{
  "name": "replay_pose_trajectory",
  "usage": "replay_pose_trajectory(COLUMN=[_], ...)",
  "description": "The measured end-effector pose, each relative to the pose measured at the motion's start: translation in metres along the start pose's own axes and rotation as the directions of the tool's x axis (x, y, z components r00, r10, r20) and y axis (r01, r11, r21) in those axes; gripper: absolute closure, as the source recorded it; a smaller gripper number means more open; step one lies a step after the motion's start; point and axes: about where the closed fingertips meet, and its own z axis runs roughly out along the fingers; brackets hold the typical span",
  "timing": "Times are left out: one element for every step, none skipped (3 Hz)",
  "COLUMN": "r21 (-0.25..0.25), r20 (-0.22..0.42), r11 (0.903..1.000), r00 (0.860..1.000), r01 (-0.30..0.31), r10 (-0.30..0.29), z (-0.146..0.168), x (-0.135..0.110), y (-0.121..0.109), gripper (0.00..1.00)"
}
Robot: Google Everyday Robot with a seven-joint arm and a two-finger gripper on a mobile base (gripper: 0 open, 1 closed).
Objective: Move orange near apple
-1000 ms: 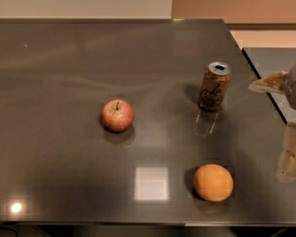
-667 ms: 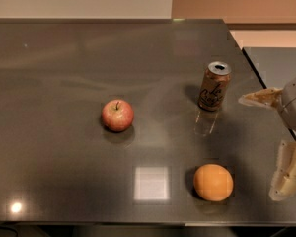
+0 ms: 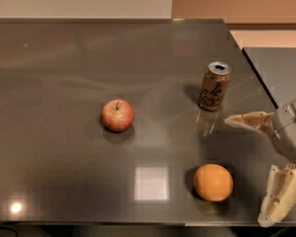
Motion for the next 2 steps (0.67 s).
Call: replay_pose_trajectory(r21=[-0.020,-0.038], r20=[0.059,0.090], r11=[0.9996,0.9986], r00=[0.998,0.995], r01=[0.020,0.036], r10=[-0.019,-0.033], z=[0.016,0.029], x=[-0.003,-0.006], y=[0.007,0.009], gripper=[0.00,0.00])
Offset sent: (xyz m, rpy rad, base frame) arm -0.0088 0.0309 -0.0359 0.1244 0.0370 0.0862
